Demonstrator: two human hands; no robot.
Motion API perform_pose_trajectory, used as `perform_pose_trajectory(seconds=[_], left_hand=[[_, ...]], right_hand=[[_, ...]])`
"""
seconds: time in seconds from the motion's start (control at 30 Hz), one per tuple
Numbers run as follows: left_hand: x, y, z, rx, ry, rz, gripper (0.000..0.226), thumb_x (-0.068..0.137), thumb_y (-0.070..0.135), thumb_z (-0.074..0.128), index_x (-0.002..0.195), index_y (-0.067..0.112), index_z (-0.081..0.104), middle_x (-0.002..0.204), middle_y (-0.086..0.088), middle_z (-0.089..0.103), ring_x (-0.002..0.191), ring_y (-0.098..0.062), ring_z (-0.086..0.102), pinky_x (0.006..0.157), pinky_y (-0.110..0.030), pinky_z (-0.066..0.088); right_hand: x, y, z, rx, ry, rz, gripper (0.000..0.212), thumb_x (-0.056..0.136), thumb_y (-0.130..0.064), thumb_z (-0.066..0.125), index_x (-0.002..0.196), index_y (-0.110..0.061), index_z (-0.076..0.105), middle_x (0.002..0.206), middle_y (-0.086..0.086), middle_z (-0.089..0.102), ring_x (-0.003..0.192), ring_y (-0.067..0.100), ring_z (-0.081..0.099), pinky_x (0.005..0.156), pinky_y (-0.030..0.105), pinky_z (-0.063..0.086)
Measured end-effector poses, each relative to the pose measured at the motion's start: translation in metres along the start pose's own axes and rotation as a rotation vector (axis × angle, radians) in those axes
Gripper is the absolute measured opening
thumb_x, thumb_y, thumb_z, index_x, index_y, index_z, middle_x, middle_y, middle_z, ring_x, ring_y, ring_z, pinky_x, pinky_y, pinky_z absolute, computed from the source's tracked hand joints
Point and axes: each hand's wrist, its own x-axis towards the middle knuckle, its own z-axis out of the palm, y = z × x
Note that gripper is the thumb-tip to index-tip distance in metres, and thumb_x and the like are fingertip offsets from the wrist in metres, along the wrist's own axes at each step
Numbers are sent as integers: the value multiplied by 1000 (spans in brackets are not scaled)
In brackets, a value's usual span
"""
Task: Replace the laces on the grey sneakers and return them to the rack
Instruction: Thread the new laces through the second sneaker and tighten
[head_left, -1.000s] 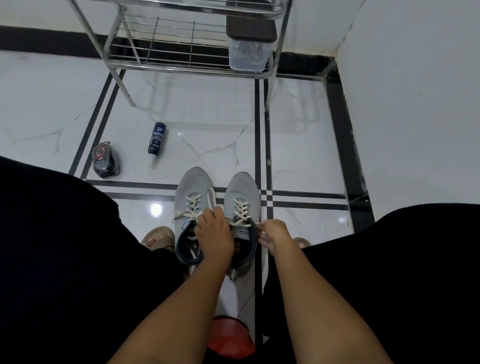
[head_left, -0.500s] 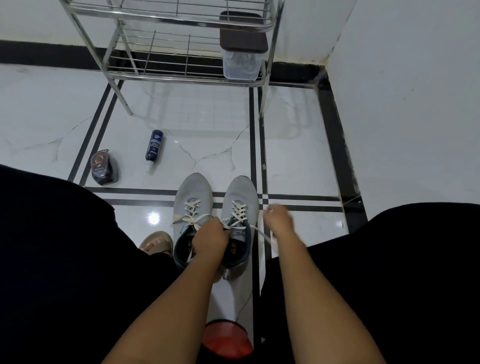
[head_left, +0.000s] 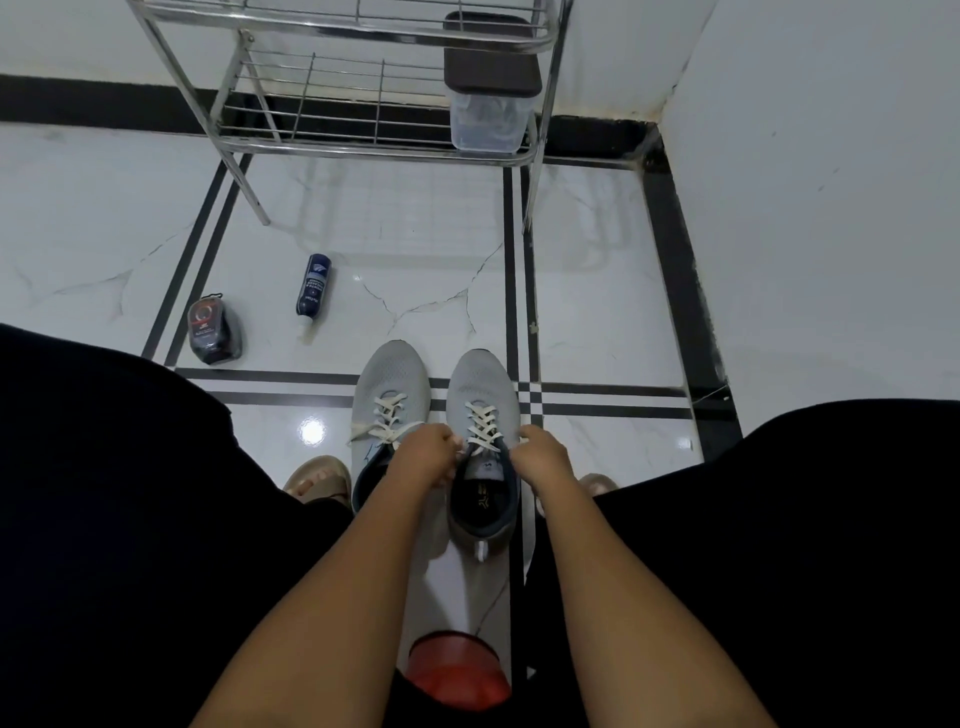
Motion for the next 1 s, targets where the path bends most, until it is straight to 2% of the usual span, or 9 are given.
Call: perform_pose_trajectory(seconds=[0.07, 0.17, 0.4, 0.5, 0.6, 0.67, 0.77, 0.87, 1.0], left_hand=[[1, -1, 0, 44, 42, 43, 16, 92, 20, 59, 77, 19, 64, 89, -17, 71, 83, -30, 68, 83, -45, 57], [0, -7, 8, 170, 140, 71, 16, 88, 24, 64, 79, 11, 69, 90, -16, 69, 87, -32, 66, 80, -38, 54], [1, -19, 14, 252, 306, -8, 15, 89, 23, 52, 98, 13, 59, 101, -13, 65, 94, -33, 61, 71, -34, 45], [2, -17, 11, 292, 217, -2, 20, 90, 23, 51, 99, 7, 60, 102, -16, 65, 95, -34, 61, 74, -37, 48], [1, -2, -1, 396, 74, -3, 32, 91, 28, 53, 103, 0, 63, 107, -19, 64, 99, -34, 61, 82, -37, 48], [-3, 15, -16, 468, 27, 12, 35, 93, 33, 52, 108, 3, 65, 112, -15, 64, 104, -31, 59, 85, -35, 46], [-14, 43, -39, 495, 10, 86, 34, 94, 37, 48, 100, 10, 68, 110, -10, 66, 96, -26, 59, 90, -36, 46], [-34, 71, -59, 470, -4, 162, 35, 96, 41, 48, 82, 15, 67, 101, -9, 66, 95, -25, 61, 88, -34, 46], [-74, 104, -84, 397, 64, 306, 35, 98, 39, 47, 87, 14, 68, 94, -7, 66, 92, -23, 60, 81, -32, 44]], right_hand=[[4, -1, 4, -28, 9, -44, 31, 93, -24, 48, 117, -11, 63, 123, 12, 61, 110, 32, 57, 92, 36, 50], [9, 3, 6, 5, 41, -4, 18, 92, -27, 54, 97, -12, 62, 115, 14, 65, 105, 32, 59, 84, 33, 49], [9, 6, 9, -96, 78, 59, 28, 93, -26, 52, 111, -8, 64, 115, 13, 64, 104, 32, 60, 73, 28, 41], [6, 4, 7, -128, 86, 65, 27, 93, -23, 52, 115, -10, 61, 117, 12, 62, 105, 32, 59, 74, 29, 43], [2, -2, -1, -37, 102, 40, 42, 94, -30, 52, 130, -10, 43, 123, 11, 58, 110, 32, 57, 75, 32, 41], [-1, -18, -11, 90, 116, -18, 41, 98, -30, 43, 129, -4, 43, 122, 14, 56, 109, 31, 56, 76, 30, 39], [-11, -49, -35, 147, 148, -194, 31, 100, -16, 32, 109, -4, 59, 106, 9, 57, 92, 21, 51, 75, 27, 38], [-33, -72, -63, 284, 178, -378, 31, 101, -14, 36, 109, -13, 65, 102, -1, 60, 98, 18, 56, 88, 30, 46], [-70, -91, -95, 475, 205, -568, 20, 98, -15, 45, 103, -21, 64, 95, -4, 72, 98, 14, 65, 88, 26, 49]])
